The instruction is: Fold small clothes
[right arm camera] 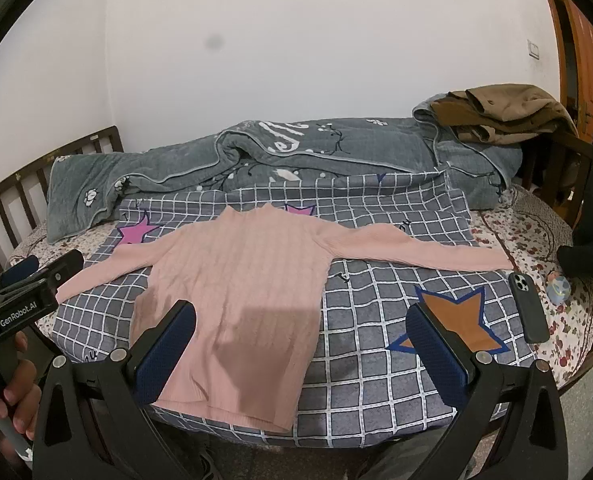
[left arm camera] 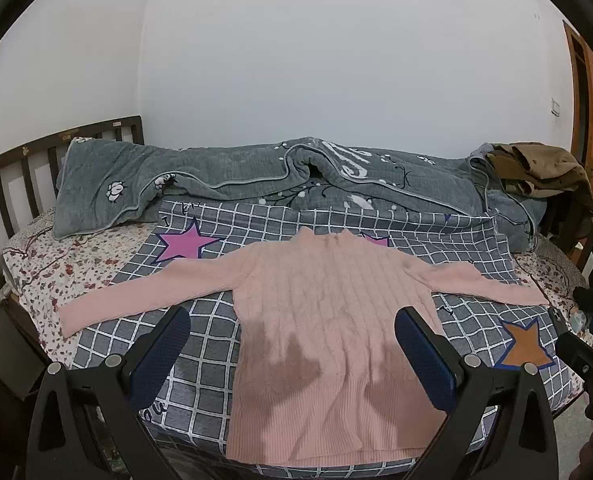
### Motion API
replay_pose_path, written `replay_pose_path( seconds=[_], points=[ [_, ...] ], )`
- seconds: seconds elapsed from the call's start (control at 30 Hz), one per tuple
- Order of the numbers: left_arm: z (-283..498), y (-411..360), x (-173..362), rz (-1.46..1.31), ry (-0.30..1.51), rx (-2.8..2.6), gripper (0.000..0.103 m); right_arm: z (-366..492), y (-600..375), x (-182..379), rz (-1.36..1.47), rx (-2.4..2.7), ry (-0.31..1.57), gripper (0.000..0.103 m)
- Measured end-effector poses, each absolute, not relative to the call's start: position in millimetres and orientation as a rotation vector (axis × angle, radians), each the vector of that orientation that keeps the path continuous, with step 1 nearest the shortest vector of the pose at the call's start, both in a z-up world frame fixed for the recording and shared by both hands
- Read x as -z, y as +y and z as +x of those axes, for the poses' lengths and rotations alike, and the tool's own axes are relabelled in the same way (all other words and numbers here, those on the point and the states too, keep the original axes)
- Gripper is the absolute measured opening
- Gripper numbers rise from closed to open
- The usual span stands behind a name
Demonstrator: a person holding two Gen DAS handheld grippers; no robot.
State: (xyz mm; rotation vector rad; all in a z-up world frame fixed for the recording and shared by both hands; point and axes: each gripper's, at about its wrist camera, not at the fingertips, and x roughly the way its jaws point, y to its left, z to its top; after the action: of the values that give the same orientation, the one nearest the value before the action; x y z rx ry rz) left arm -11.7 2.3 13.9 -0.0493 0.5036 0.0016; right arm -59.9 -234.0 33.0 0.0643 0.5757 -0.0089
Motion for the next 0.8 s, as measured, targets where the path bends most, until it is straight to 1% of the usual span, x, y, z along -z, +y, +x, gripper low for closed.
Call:
replay_pose_path(
  seconds=[0.6,0.8],
  points=[
    [-12,9,-14,-0.046,0.530,-0.001,0.103,-63,-228,-32,0.068,-0.009,0.575,0.103],
    [4,29,4,-0.086,0.564,-0.011,0.103,-57,-223,-25,0.053,-0.014,0.575,0.103]
  ],
)
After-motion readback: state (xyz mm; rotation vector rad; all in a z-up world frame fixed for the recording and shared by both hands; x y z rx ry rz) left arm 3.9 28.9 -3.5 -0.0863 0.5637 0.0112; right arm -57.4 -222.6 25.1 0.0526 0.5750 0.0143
